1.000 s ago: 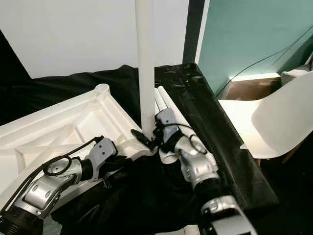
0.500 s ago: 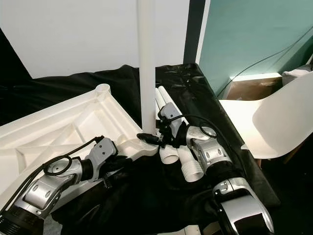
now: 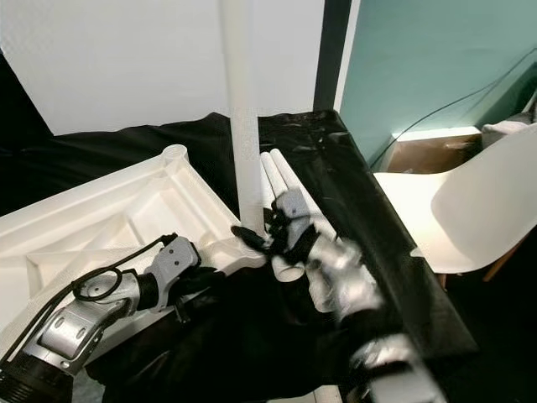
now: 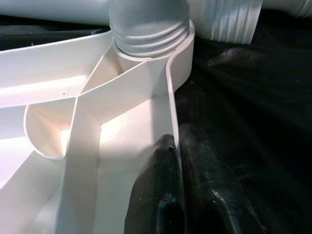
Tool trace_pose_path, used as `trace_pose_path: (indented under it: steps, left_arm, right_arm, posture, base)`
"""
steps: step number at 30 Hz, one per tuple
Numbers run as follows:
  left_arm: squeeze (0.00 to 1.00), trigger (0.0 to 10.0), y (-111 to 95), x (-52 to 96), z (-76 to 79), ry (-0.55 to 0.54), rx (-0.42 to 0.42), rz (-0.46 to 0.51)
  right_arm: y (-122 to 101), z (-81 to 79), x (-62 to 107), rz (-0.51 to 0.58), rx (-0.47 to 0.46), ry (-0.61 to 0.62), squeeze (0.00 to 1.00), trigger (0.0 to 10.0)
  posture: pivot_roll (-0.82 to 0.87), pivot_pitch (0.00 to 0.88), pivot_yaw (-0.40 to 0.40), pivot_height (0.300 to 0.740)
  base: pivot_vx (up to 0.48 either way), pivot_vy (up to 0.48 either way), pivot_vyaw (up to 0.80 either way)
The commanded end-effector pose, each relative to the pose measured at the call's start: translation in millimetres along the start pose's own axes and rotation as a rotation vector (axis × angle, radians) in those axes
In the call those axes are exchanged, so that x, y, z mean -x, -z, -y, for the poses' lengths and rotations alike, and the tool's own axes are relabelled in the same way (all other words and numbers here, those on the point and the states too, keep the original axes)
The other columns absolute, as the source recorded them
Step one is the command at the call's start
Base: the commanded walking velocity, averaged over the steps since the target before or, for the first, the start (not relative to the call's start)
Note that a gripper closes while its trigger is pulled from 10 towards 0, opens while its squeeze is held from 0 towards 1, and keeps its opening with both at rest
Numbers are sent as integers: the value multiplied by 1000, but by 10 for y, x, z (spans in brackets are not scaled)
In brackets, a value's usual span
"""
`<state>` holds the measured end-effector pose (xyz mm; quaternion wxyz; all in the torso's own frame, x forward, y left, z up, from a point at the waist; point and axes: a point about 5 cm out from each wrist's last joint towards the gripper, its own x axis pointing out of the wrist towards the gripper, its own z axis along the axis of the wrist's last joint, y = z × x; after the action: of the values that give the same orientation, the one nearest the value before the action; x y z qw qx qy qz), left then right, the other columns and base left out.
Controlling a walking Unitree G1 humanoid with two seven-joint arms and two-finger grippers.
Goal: Building children table
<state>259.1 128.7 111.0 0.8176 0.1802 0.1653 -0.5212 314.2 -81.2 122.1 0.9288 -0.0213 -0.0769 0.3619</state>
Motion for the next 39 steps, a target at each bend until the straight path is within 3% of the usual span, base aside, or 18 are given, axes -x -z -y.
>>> trace_pose_path:
  steps: [1, 4, 6, 14, 15, 16, 19, 20, 23, 24, 30, 32, 36, 37, 38, 39]
  left_arm:
    - [0, 10000, 144, -102, 240, 172, 43, -46]
    - [0, 10000, 145, -101, 244, 173, 45, -46]
    - [0, 10000, 155, -92, 243, 175, 45, -51]
    - [0, 10000, 144, -83, 225, 172, 41, -52]
    - [0, 10000, 146, -78, 226, 172, 41, -52]
    - [0, 10000, 151, -74, 230, 172, 42, -53]
    - [0, 10000, 155, -71, 232, 172, 43, -54]
    - [0, 10000, 157, -69, 233, 172, 44, -54]
    - [0, 10000, 157, -70, 231, 171, 45, -54]
    - [0, 10000, 156, -72, 230, 171, 44, -53]
    - [0, 10000, 151, -77, 227, 173, 41, -51]
    - [0, 10000, 145, -86, 222, 174, 39, -51]
    - [0, 10000, 144, -84, 222, 174, 39, -52]
    - [0, 10000, 145, -82, 222, 174, 39, -52]
    - [0, 10000, 145, -81, 222, 174, 39, -53]
    - [0, 10000, 146, -80, 222, 174, 39, -54]
  right_arm:
    - [-78, 168, 43, 44, 8, 167, 0, 0]
    - [-81, 164, 67, 60, 10, 250, 0, 0]
    - [-101, 184, 79, 77, 17, 398, 0, 0]
    - [-101, 140, 33, 62, 21, 387, 0, 0]
    - [-83, 96, 9, 47, 30, 362, 0, 2627]
    - [-76, 58, -13, 40, 35, 333, 0, 10000]
    - [-73, 28, -33, 36, 37, 305, 0, 10000]
    - [-78, 3, -54, 33, 35, 269, 1000, 10000]
    - [-85, -33, -103, 15, 33, 174, 1000, 10000]
    - [-90, -43, -122, 2, 43, 104, 0, 10000]
    - [-98, -8, -133, -48, 53, -69, 0, 10000]
    - [-124, 110, -95, -127, 78, -248, 0, 10000]
    - [-159, 163, -78, -141, 97, -301, 0, 9647]
    - [-187, 196, -71, -146, 112, -335, 0, 3765]
    - [-209, 225, -63, -154, 123, -370, 0, 0]
    - [-223, 240, -55, -160, 135, -403, 0, 0]
  posture:
    - [60, 0, 6, 740]
    - [60, 0, 9, 740]
    - [60, 0, 12, 740]
    - [65, 0, 13, 740]
    - [65, 0, 13, 740]
    - [66, 0, 13, 740]
    - [66, 0, 13, 740]
    - [66, 0, 13, 740]
    - [66, 0, 13, 740]
    - [66, 0, 13, 740]
    - [66, 0, 13, 740]
    - [55, 0, 15, 740]
    - [56, 0, 16, 740]
    - [56, 0, 17, 740]
    - [56, 0, 18, 740]
    - [56, 0, 18, 740]
  base:
    - [0, 0, 0]
    - [0, 0, 0]
    - [0, 0, 0]
    - [0, 0, 0]
    - [0, 0, 0]
    - [0, 0, 0]
    - [0, 0, 0]
    - [0, 0, 0]
    - [0, 0, 0]
    - [0, 0, 0]
    - [0, 0, 0]
    - [0, 0, 0]
    - [0, 0, 0]
    - [0, 0, 0]
    - [0, 0, 0]
    - [0, 0, 0]
